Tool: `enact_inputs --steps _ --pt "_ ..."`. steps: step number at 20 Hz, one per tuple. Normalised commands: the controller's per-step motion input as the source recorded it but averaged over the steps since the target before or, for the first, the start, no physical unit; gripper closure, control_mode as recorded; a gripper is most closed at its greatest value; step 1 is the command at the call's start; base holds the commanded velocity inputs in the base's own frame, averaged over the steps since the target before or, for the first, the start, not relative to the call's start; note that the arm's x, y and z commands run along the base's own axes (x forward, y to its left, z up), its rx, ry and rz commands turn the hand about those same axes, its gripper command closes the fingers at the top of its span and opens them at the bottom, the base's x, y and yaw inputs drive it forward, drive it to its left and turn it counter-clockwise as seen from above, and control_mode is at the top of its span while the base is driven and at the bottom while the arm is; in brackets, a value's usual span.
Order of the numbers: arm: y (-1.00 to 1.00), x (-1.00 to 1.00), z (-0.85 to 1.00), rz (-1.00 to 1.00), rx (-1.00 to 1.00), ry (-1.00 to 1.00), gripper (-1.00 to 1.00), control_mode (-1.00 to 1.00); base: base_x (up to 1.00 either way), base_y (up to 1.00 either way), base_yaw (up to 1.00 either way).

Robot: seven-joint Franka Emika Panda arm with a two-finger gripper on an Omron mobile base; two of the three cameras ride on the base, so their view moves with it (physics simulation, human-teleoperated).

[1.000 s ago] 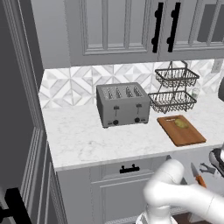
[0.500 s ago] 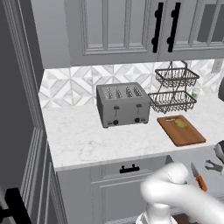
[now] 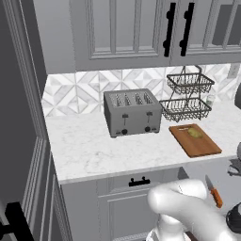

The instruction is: Place the appropriate cutting tool for cutting the potato skin on the cutting board.

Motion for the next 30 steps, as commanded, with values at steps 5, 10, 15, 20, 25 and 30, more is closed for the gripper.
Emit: enact_inputs --steps 5,10,15,20,25,30 --pt "0.25 0.81 1.0 0.0 0.0 0.05 1.0 -1.0 0.0 0.0 0.0" --pt "0.16 1.0 0.8 0.0 0.03 0.06 1.0 -1.0 0.0 0.0 0.0" --pt "0.36 0.99 0.14 0.0 0.02 0.15 1.0 -1.0 0.0 0.0 0.0" --pt "0.28 0.9 -0.39 0.0 0.0 0.09 1.0 -1.0 0.0 0.0 0.0" --pt "0.05 0.85 -0.54 0.0 0.0 0.0 1.0 -1.0 0.0 0.0 0.0" --pt "0.0 0.46 -0.71 0.0 0.0 -0.04 1.0 -1.0 0.0 0.0 0.0"
